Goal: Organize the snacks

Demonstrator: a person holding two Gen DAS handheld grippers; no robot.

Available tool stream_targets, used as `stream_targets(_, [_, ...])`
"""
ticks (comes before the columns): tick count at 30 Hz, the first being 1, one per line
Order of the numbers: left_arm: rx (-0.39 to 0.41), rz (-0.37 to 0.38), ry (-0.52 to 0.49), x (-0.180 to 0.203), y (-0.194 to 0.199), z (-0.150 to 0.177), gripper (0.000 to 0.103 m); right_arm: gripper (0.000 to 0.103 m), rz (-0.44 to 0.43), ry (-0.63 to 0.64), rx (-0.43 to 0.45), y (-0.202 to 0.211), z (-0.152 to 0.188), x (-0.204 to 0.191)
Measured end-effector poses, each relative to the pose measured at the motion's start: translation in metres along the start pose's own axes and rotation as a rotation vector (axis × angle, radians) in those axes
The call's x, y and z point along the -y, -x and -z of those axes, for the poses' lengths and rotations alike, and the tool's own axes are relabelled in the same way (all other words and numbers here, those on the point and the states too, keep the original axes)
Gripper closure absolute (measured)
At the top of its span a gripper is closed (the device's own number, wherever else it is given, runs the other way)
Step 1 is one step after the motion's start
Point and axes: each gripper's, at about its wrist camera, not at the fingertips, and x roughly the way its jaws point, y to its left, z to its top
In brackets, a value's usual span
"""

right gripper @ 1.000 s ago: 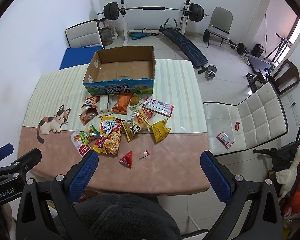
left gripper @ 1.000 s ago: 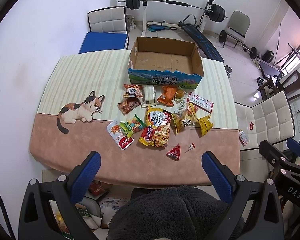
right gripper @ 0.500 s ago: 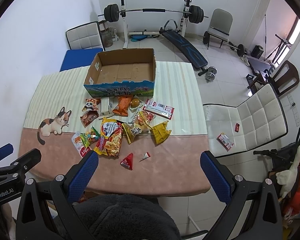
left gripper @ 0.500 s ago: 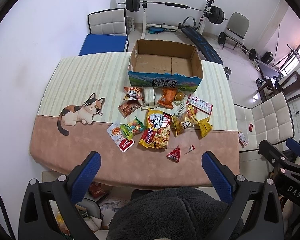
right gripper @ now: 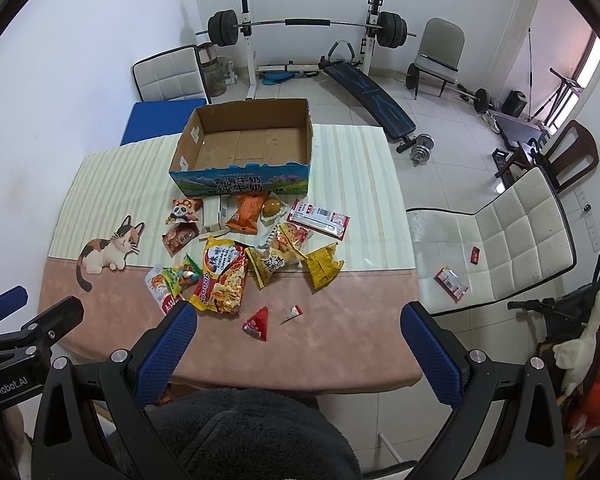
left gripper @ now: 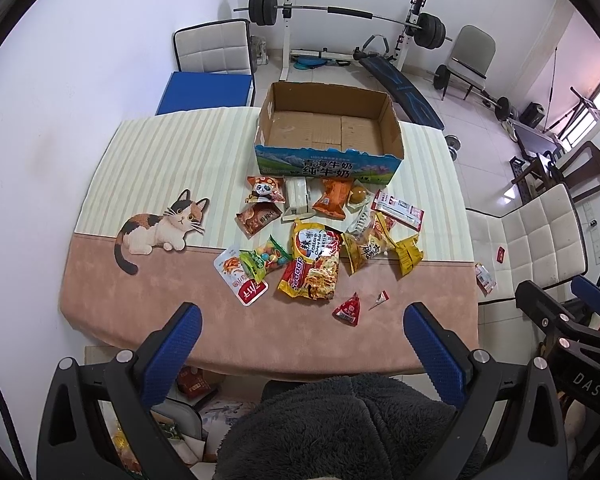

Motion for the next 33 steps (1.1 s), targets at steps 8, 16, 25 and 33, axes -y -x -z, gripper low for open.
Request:
stream_targets(8, [0.001,0.000,0.003,0.001,0.001,0.000,0.000,0.000,-0.003,0.001,0.001,0.002,-0.003,-0.002])
stream_targets(16, [0.004,0.000,-0.002,0.001,0.001,0.001,0.000,0.000,-0.003,0.001,0.003,0.002,-0.004,-0.003])
stream_targets(25, [0.054,-0.086,0.105,-0.032,-0.033,-0.012,0.000,0.000,-0.108,-0.083,-0.085,-0.049,-0.004,0.012])
stream_targets(33, [-0.040,-0.231,0.173,-0.078,-0.114,-0.012,0.000,0.000,-0.208,-0.177,-0.315,-0.192,-0.003,0.004])
